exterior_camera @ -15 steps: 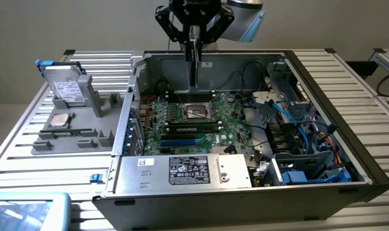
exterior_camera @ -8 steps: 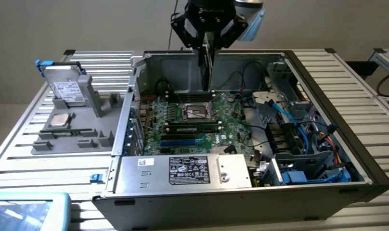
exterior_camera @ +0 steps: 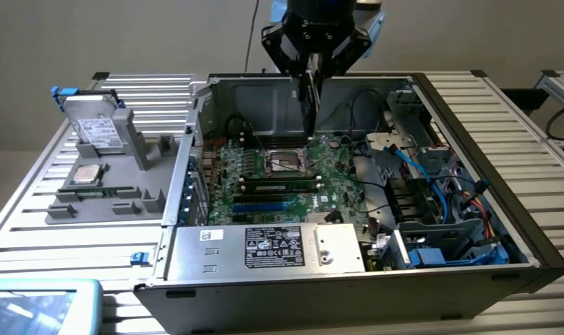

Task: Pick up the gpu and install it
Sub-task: 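Pick up the gpu and move the gpu toward the slot, then insert the gpu into the slot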

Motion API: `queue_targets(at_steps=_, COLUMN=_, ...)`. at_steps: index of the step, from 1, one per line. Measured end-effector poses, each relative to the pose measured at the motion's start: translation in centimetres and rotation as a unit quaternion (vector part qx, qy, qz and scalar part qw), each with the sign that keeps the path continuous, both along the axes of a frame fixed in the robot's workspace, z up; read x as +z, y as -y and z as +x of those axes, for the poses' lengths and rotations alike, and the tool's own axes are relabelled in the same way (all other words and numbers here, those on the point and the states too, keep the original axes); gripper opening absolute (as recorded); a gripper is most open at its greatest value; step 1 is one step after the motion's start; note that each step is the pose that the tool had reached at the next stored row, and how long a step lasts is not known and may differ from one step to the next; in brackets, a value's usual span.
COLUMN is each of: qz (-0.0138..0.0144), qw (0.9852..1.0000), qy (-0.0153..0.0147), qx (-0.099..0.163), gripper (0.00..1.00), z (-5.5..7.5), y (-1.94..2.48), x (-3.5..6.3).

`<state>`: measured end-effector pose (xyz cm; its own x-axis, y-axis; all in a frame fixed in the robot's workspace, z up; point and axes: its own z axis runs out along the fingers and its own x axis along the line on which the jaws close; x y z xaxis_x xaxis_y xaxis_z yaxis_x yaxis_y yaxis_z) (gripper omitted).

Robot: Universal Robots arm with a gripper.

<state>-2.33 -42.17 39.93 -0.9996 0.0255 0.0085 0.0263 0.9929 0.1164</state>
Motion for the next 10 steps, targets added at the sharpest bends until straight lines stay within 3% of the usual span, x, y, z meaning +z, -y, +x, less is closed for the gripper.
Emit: queue_targets(at_steps=10, qz=-0.0001, qw=1.0000, qy=0.0000, qx=0.000, gripper=0.28, z=0.13, y=0.00, x=-0.05)
